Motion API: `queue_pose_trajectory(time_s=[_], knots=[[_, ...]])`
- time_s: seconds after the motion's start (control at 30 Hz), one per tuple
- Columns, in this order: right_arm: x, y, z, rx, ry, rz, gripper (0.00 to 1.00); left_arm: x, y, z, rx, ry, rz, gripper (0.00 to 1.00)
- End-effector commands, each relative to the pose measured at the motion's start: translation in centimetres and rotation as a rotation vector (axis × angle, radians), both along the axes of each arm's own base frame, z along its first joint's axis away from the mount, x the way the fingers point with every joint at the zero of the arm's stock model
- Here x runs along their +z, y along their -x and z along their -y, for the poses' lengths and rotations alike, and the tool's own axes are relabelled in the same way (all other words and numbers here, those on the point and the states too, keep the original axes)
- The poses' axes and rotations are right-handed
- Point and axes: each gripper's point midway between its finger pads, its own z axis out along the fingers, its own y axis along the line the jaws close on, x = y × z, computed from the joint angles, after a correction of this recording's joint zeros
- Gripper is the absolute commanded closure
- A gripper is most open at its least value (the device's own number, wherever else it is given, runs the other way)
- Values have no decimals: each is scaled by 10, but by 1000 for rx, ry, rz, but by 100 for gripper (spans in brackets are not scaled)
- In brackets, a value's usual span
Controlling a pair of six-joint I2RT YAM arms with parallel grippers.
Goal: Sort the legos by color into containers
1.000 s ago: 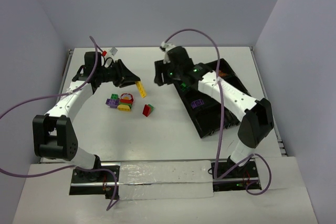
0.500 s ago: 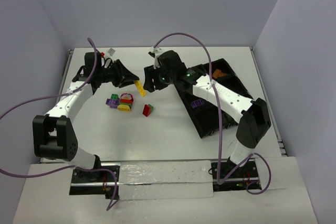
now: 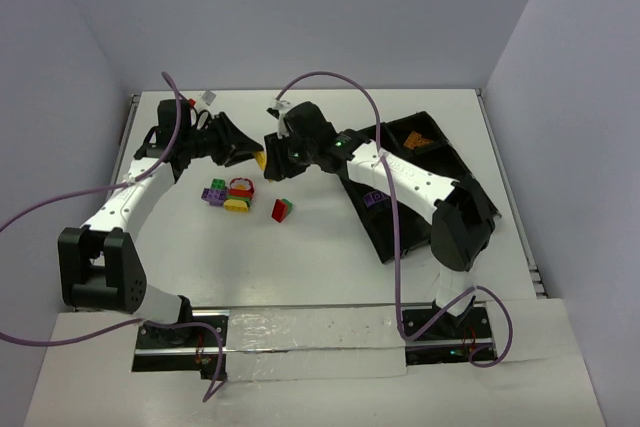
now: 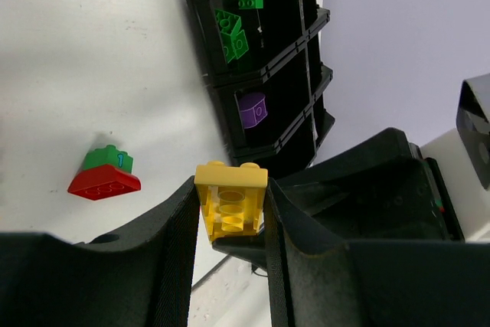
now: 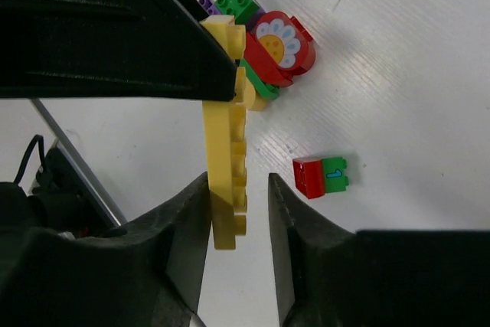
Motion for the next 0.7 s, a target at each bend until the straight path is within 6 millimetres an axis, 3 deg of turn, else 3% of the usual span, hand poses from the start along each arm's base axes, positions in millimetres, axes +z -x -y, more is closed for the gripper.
queue_pose_trajectory(time_s=[0.0, 0.03, 0.13, 0.23, 0.3, 0.33, 0.4, 0.43, 0.6, 0.67], knots=[[29, -7, -19, 2, -93, 40, 79, 14, 1, -4, 20, -3, 45, 100], [28, -6, -18, -7, -96, 35, 94, 14, 2, -5, 21, -7, 48, 100], [35, -11, -13, -51, -111, 60, 100, 16, 3, -4, 9, -7, 61, 100], [41, -18, 6, -150, -102, 85, 100, 10, 2, -10, 23, -53, 60, 50], [42, -24, 20, -201, -107, 77, 100, 6, 1, -15, 42, -95, 54, 25], [41, -30, 35, -247, -103, 67, 100, 5, 3, -18, 42, -121, 57, 17], [37, -39, 60, -326, -82, 63, 100, 6, 2, -24, 55, -161, 65, 11], [34, -43, 84, -386, -65, 61, 100, 5, 2, -31, 76, -202, 69, 6], [11, -52, 176, -656, 31, 77, 100, 3, -2, -48, 139, -299, 87, 4], [2, -53, 228, -810, 62, 52, 100, 3, -3, -51, 143, -317, 88, 4]])
